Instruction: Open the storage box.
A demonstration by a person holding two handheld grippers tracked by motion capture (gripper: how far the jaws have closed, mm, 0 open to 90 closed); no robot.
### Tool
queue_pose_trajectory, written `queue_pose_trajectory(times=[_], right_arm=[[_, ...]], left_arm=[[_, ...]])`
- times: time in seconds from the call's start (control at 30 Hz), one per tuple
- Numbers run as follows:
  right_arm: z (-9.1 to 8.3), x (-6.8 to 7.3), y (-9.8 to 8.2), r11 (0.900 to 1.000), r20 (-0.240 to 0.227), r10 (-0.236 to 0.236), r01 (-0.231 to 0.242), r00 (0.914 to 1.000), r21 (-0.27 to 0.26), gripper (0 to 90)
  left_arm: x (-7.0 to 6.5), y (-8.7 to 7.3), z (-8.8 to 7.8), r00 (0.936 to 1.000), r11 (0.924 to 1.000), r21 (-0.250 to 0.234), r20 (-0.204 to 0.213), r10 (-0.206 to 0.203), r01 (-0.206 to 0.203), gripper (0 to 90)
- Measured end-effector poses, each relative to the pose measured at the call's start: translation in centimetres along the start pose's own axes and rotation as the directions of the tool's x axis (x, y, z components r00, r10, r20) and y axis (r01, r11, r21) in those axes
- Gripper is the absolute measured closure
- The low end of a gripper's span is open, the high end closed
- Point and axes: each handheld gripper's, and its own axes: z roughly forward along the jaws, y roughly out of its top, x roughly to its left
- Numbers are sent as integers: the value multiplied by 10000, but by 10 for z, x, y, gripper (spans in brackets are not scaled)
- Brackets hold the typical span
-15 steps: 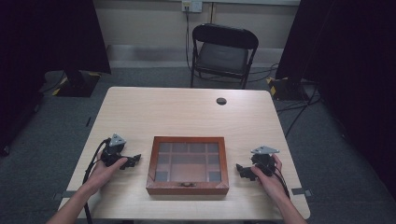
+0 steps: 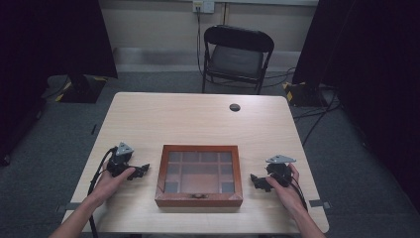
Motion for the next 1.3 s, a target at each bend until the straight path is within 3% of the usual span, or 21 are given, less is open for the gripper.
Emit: queue_pose_trajectory(times=[0.07,0.1,0.13,0.23,0.3,0.37,0.73,0.93,1.13,1.3], right_arm=[[0,0,2,9999,26,26,-27,10000,158,0],[-2,1,5,9997,-53,-68,69,10000,254,130],[-4,2,7,9998,-95,-60,61,9999,209,201],[-8,4,11,10000,-175,1,0,9998,97,110],[-12,5,13,10000,-248,53,-55,9997,-67,184],[-15,6,15,9996,-455,175,-185,9988,-226,149],[-34,13,32,9957,-833,5,-82,9965,-921,214],[-45,15,44,9922,-1075,247,-376,9939,-1192,251],[-56,23,53,9893,-1571,146,-371,9875,-1411,248],[-64,31,59,9880,-2173,-61,-276,9761,-1516,285]], left_arm=[[0,0,0,10000,10000,5,2,5,-5,100],[0,0,0,10000,10000,5,16,5,-5,100],[0,0,0,10000,10000,10,17,8,-8,100],[0,0,0,10000,10000,9,18,9,-9,100],[0,0,0,10000,10000,6,17,7,-7,100],[0,0,0,10000,10000,8,16,7,-7,100],[0,0,0,10000,10000,8,36,10,-10,100],[0,0,0,10000,10000,9,45,12,-12,100],[1,0,0,10000,10000,13,36,26,-26,99],[1,0,0,10000,10000,14,57,24,-24,99]])
